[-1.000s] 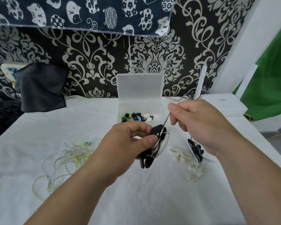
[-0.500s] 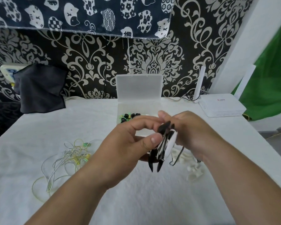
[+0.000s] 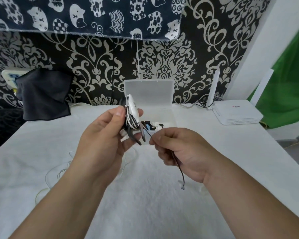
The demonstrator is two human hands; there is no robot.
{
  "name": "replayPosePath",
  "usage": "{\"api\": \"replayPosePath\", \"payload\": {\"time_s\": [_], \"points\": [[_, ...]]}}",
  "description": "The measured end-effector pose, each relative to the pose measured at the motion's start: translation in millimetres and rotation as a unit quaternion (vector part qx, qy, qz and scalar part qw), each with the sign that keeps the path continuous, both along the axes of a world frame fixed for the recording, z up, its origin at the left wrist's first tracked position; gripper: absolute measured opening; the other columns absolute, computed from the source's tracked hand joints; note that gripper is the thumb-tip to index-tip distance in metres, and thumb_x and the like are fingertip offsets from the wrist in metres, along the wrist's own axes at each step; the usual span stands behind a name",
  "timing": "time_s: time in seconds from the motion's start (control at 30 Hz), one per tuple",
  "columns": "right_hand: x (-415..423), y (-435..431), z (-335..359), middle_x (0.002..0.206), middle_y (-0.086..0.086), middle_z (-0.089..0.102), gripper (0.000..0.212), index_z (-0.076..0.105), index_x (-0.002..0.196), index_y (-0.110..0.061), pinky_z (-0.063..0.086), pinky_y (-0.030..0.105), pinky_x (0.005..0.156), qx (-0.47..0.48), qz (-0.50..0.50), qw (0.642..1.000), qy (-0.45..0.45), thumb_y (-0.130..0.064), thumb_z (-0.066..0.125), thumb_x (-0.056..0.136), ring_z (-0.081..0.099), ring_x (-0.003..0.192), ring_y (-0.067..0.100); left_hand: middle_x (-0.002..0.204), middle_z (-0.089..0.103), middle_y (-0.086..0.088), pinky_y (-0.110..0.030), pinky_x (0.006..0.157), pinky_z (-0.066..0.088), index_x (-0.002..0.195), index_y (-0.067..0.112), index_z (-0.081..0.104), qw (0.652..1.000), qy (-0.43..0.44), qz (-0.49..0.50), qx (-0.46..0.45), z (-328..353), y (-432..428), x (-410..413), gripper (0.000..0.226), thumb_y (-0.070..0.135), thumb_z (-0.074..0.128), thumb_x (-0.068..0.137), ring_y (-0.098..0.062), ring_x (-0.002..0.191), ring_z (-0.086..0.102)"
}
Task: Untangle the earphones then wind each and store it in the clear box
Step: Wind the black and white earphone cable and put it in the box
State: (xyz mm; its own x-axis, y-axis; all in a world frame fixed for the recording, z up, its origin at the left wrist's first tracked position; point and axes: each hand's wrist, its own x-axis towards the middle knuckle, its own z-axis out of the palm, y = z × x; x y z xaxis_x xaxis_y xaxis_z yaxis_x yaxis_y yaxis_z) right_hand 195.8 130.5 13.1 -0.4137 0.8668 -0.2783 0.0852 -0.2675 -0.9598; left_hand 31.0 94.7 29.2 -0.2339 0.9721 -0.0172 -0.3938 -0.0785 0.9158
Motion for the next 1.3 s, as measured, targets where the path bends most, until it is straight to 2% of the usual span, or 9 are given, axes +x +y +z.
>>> {"api": "replayPosePath", "payload": {"time_s": [0.13, 0.3, 0.43, 0.63, 0.77, 0.87, 0.93, 1.07, 1.3], "points": [[-7.4, -5.4, -1.4, 0.070, 0.000, 0.064, 0.039, 0.073, 0.066, -0.019, 0.049, 0.034, 0.079, 0.034, 0.019, 0.998, -0.040, -0.023, 0.056, 0.100, 0.060, 0.071, 0.014, 0.113, 0.074, -0.005, -0.035, 0.086, 0.044, 0.104, 0.010, 0.068, 1.000, 0.025, 0.011, -0.003, -1.3, -1.8, 3.4, 0.035, 0.037, 0.054, 0.085, -0.025, 0.087, 0.054], [-12.3, -16.8, 9.7, 0.053, -0.001, 0.041, 0.040, 0.071, 0.074, -0.012, 0.040, 0.025, 0.057, 0.018, 0.084, 0.996, 0.015, -0.024, 0.048, 0.104, 0.037, 0.048, 0.014, 0.109, 0.074, -0.003, -0.031, 0.079, 0.052, 0.097, 0.015, 0.065, 0.999, 0.002, 0.038, 0.002, -2.4, 2.0, -0.5, 0.020, 0.027, 0.049, 0.100, -0.013, 0.075, 0.061], [-8.5, -20.9, 23.6, 0.054, -0.002, 0.029, 0.028, 0.074, 0.080, -0.008, 0.023, 0.025, 0.053, 0.047, 0.150, 0.987, 0.028, -0.022, 0.057, 0.098, 0.023, 0.051, 0.012, 0.088, 0.072, -0.004, -0.028, 0.068, 0.057, 0.092, 0.016, 0.060, 0.997, 0.015, 0.076, 0.013, -5.0, 5.0, -9.1, 0.010, 0.021, 0.055, 0.099, -0.014, 0.071, 0.062], [-1.6, -19.4, 34.2, 0.055, 0.005, 0.040, 0.046, 0.075, 0.091, -0.006, 0.028, 0.024, 0.049, 0.109, 0.151, 0.982, -0.034, -0.036, 0.043, 0.104, 0.030, 0.053, 0.016, 0.079, 0.071, -0.004, -0.042, 0.073, 0.061, 0.087, 0.019, 0.065, 0.975, 0.205, 0.078, 0.038, -8.2, 0.9, -2.6, 0.008, 0.013, 0.066, 0.092, -0.019, 0.069, 0.067], [9.0, -17.2, 42.8, 0.051, -0.007, 0.043, 0.042, 0.076, 0.082, -0.014, 0.031, 0.025, 0.058, 0.161, 0.126, 0.964, -0.171, -0.045, 0.053, 0.098, 0.038, 0.045, 0.007, 0.075, 0.070, 0.006, -0.019, 0.056, 0.053, 0.083, 0.025, 0.066, 0.921, 0.386, 0.051, 0.031, -12.4, -0.1, -2.3, 0.014, 0.014, 0.073, 0.087, -0.013, 0.059, 0.063], [19.3, -11.9, 47.7, 0.044, -0.016, 0.043, 0.021, 0.077, 0.081, -0.017, 0.031, 0.028, 0.058, 0.192, 0.083, 0.961, -0.182, -0.033, 0.067, 0.091, 0.039, 0.041, 0.002, 0.072, 0.067, 0.018, -0.021, 0.052, 0.049, 0.079, 0.032, 0.065, 0.883, 0.469, 0.021, -0.002, -17.1, -0.6, -1.7, 0.017, 0.020, 0.075, 0.085, -0.008, 0.060, 0.061], [27.2, -6.1, 49.2, 0.045, -0.014, 0.041, 0.014, 0.077, 0.082, -0.021, 0.028, 0.030, 0.056, 0.224, 0.044, 0.958, -0.175, -0.028, 0.068, 0.091, 0.035, 0.043, 0.003, 0.074, 0.069, 0.017, -0.019, 0.055, 0.050, 0.079, 0.030, 0.067, 0.900, 0.436, -0.012, -0.012, -19.5, -0.3, -1.3, 0.018, 0.016, 0.074, 0.086, -0.009, 0.061, 0.061], [35.8, 5.0, 45.2, 0.043, -0.018, 0.045, 0.020, 0.076, 0.080, -0.024, 0.029, 0.028, 0.057, 0.253, -0.045, 0.953, -0.160, -0.031, 0.064, 0.095, 0.039, 0.041, 0.003, 0.077, 0.072, 0.002, -0.043, 0.070, 0.058, 0.085, 0.023, 0.074, 0.952, 0.286, -0.112, -0.016, -16.1, -2.2, 2.2, 0.015, 0.009, 0.070, 0.089, -0.024, 0.064, 0.065], [33.1, 10.7, 28.6, 0.063, 0.008, 0.033, 0.022, 0.073, 0.079, -0.025, 0.021, 0.033, 0.052, 0.226, -0.096, 0.964, -0.102, -0.035, 0.061, 0.096, 0.025, 0.052, 0.018, 0.074, 0.070, -0.005, -0.027, 0.058, 0.055, 0.083, 0.016, 0.072, 0.976, 0.154, -0.152, -0.012, -11.5, -6.4, 11.0, 0.017, 0.026, 0.069, 0.070, -0.015, 0.061, 0.062]]}}
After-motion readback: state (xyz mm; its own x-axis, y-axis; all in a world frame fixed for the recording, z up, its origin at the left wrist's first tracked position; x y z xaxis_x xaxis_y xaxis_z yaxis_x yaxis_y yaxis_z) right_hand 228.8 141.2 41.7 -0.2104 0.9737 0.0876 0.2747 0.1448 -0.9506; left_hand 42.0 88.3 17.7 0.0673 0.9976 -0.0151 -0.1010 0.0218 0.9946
